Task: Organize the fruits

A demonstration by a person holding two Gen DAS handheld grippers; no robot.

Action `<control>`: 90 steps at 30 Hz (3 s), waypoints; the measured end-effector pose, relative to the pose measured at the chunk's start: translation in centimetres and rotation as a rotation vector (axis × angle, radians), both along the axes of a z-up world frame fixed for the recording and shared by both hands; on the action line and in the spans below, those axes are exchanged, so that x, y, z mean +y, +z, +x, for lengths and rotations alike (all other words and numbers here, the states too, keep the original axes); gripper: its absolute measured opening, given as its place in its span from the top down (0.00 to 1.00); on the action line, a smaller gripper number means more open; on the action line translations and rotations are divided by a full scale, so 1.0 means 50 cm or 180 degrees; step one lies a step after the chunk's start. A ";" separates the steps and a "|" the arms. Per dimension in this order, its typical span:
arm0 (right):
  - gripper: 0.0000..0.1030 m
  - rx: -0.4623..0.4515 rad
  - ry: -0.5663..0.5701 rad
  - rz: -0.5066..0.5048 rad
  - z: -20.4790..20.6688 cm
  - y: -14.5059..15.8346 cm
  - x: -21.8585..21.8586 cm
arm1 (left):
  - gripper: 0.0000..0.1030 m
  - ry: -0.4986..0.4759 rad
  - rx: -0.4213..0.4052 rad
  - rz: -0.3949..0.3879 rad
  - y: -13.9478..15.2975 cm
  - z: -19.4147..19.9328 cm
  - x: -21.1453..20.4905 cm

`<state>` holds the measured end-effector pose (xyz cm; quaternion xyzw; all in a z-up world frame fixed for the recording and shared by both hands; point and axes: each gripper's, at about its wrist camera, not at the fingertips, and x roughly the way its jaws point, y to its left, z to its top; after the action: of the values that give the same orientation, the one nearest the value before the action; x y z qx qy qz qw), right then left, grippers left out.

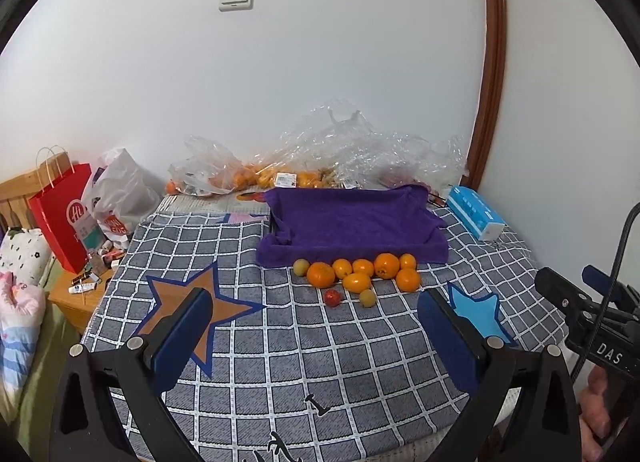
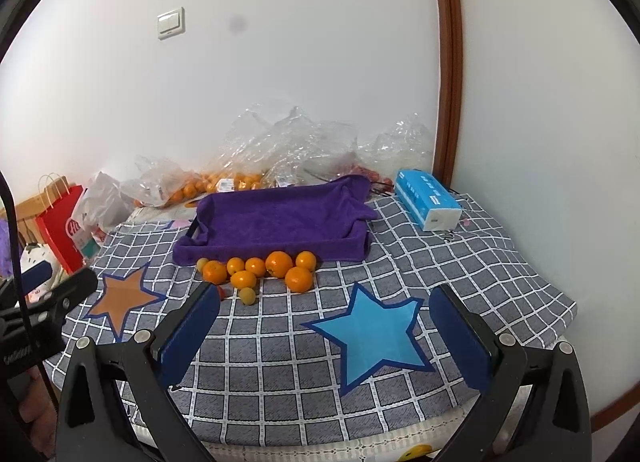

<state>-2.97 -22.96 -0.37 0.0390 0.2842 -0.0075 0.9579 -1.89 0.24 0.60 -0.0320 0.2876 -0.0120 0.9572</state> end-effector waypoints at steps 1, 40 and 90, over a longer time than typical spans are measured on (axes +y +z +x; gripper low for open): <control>0.00 -0.0005 -0.0007 0.0019 0.000 -0.001 0.000 | 0.00 0.0006 0.0002 -0.0011 0.002 -0.001 0.001; 0.00 0.0028 0.0133 -0.0075 0.017 0.000 0.030 | 0.01 0.0258 -0.0088 -0.0168 -0.007 0.012 0.071; 0.42 0.0952 0.0688 0.0113 0.411 -0.347 0.054 | 0.26 0.0124 0.0874 -0.0435 -0.320 0.311 0.171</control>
<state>17.58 -20.25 -17.71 0.0236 0.4261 0.0948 0.8994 13.68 8.81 -15.40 -0.1040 0.4135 -0.0084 0.9045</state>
